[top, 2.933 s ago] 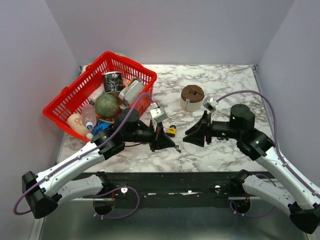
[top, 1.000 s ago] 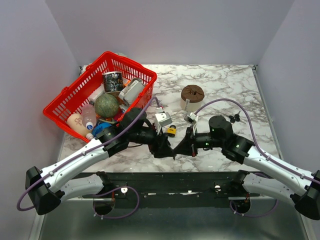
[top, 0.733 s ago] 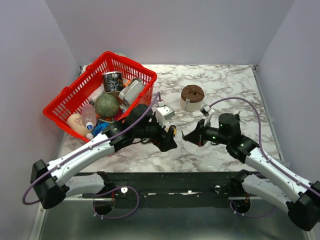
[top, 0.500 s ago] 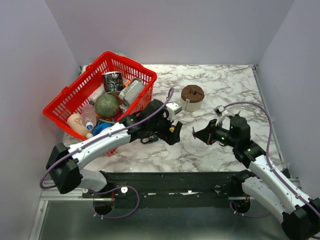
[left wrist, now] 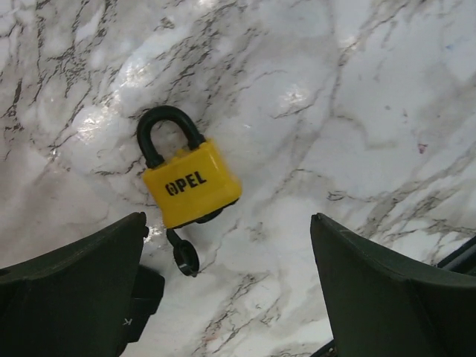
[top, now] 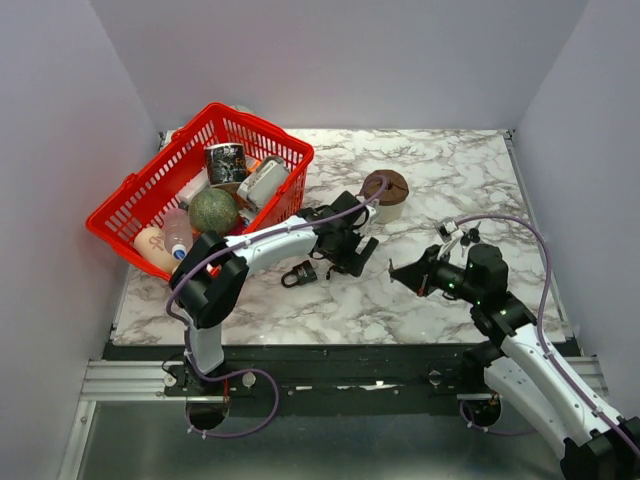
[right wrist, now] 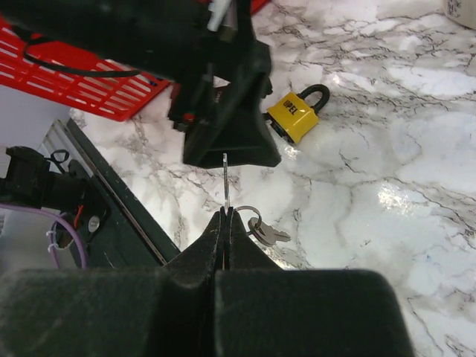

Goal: Unlock with the key

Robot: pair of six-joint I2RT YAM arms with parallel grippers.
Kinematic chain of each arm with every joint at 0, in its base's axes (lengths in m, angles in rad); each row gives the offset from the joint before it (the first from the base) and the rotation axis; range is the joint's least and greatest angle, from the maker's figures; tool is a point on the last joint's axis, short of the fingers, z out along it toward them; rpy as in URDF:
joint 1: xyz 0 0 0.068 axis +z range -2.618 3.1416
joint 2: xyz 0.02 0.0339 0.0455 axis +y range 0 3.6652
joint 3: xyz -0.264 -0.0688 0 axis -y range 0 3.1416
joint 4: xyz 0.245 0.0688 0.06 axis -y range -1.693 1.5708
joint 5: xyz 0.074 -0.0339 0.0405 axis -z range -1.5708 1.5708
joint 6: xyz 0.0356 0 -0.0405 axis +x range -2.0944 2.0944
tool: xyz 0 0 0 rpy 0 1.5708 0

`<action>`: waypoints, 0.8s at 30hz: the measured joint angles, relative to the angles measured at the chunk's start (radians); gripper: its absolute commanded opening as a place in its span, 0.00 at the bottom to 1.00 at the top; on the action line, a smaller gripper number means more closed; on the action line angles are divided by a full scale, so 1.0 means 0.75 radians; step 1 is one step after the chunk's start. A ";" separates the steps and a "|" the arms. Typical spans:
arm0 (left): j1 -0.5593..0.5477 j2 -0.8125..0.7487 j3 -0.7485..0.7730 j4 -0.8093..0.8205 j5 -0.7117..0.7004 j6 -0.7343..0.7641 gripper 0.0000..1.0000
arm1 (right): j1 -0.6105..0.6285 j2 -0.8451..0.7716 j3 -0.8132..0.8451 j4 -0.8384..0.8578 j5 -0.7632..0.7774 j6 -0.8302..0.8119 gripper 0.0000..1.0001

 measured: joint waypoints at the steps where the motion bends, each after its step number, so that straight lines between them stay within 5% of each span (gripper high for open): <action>1: 0.009 0.020 0.006 -0.008 -0.005 0.000 0.99 | -0.001 -0.010 -0.001 0.001 -0.003 0.000 0.01; 16: 0.039 0.186 0.093 -0.021 -0.010 0.026 0.89 | -0.008 -0.007 -0.004 0.000 -0.039 -0.012 0.01; 19: 0.044 0.206 0.096 -0.026 -0.012 0.028 0.83 | -0.008 -0.004 -0.011 0.000 -0.041 -0.014 0.01; 24: 0.050 0.244 0.139 -0.034 -0.039 0.021 0.55 | -0.008 -0.006 -0.021 0.001 -0.044 -0.020 0.01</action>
